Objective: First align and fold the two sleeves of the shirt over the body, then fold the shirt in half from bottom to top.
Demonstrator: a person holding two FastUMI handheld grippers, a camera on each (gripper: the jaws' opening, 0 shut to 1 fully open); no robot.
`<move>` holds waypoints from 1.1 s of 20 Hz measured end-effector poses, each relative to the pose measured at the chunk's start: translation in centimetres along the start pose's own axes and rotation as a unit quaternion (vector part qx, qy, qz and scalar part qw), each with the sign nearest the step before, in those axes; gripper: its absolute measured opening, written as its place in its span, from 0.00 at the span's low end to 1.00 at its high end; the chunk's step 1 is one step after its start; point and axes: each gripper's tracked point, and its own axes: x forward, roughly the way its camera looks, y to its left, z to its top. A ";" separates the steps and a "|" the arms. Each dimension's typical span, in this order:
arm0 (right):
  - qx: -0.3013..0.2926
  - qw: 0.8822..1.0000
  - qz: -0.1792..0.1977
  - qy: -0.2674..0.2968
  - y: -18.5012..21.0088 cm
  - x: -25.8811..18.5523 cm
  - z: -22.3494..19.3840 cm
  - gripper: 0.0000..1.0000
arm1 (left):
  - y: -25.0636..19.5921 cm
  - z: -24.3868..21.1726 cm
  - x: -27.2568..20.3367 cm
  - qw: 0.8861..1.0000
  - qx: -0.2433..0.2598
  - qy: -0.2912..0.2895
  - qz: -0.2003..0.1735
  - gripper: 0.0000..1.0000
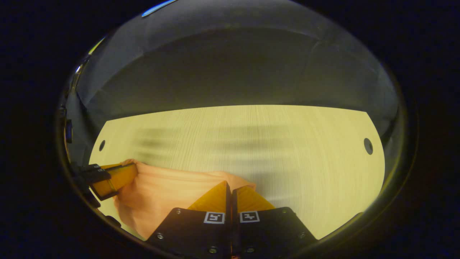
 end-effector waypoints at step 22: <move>0.018 0.996 0.011 -0.089 -0.1 -16.9 0.2 0.60 | -2.9 -0.9 -19.4 0.999 -0.028 -0.038 0.016 0.75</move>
